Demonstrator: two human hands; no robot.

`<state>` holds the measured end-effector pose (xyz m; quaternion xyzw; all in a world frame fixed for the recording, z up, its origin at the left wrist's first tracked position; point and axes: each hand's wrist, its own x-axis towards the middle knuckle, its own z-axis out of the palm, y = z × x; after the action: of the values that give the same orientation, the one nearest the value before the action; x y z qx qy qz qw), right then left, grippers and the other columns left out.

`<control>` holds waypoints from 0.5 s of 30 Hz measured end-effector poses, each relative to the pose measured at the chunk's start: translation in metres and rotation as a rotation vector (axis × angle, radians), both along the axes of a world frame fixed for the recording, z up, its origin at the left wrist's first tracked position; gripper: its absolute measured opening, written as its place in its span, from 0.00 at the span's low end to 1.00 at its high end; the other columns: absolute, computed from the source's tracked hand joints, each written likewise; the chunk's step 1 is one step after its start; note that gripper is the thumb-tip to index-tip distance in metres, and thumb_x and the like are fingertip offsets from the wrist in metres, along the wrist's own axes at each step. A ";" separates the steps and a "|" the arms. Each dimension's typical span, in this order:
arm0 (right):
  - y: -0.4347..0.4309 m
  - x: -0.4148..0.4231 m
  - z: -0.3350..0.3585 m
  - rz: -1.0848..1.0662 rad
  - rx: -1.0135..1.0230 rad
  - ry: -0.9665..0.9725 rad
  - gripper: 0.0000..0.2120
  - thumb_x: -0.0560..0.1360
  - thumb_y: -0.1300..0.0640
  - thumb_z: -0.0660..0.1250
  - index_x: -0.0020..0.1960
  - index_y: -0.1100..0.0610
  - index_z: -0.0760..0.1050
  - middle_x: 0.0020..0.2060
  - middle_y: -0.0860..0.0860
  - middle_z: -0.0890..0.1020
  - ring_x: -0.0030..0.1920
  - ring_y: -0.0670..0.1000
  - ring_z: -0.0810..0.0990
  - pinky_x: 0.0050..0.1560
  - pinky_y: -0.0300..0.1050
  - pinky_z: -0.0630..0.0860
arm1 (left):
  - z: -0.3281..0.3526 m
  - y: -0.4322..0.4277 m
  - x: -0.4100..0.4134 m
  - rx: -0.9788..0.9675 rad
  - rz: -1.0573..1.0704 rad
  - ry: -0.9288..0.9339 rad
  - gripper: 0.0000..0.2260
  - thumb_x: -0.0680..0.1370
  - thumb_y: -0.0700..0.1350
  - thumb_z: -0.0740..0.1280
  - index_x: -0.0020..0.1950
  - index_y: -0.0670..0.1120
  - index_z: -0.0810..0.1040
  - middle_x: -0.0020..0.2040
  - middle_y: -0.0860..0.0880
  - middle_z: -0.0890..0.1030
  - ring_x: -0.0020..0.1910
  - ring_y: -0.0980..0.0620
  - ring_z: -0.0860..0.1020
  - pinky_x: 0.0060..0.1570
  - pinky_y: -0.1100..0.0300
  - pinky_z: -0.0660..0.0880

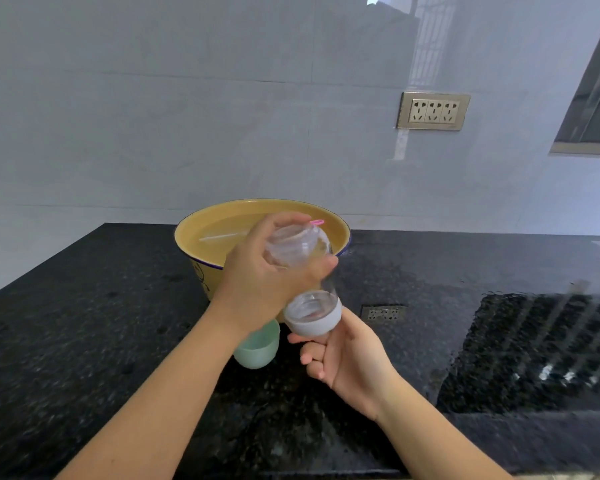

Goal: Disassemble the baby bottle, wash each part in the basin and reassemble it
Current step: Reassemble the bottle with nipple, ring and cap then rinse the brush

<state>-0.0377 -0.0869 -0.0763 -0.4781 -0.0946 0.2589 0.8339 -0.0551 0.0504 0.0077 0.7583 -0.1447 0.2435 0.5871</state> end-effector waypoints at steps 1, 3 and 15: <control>0.000 -0.001 0.000 -0.024 -0.009 -0.016 0.18 0.69 0.48 0.62 0.49 0.61 0.79 0.34 0.56 0.80 0.25 0.49 0.73 0.23 0.37 0.63 | 0.004 0.000 0.001 -0.011 0.021 0.012 0.21 0.57 0.62 0.71 0.48 0.61 0.77 0.49 0.62 0.81 0.47 0.57 0.80 0.50 0.58 0.79; -0.001 -0.002 -0.001 -0.056 -0.028 -0.080 0.10 0.68 0.53 0.66 0.43 0.61 0.76 0.29 0.53 0.77 0.22 0.46 0.69 0.22 0.36 0.60 | 0.008 0.000 0.004 -0.039 0.063 0.033 0.22 0.57 0.63 0.71 0.49 0.59 0.77 0.49 0.60 0.81 0.47 0.56 0.81 0.50 0.53 0.79; -0.003 -0.011 -0.001 0.337 0.117 -0.349 0.23 0.71 0.64 0.67 0.63 0.48 0.70 0.34 0.50 0.71 0.24 0.42 0.64 0.26 0.34 0.59 | -0.003 -0.004 0.002 -0.143 -0.021 0.114 0.16 0.67 0.56 0.74 0.52 0.53 0.78 0.44 0.58 0.82 0.40 0.64 0.80 0.37 0.68 0.77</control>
<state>-0.0491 -0.0901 -0.0777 -0.4440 -0.3301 0.3019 0.7764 -0.0532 0.0464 0.0045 0.7255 -0.1012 0.2038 0.6495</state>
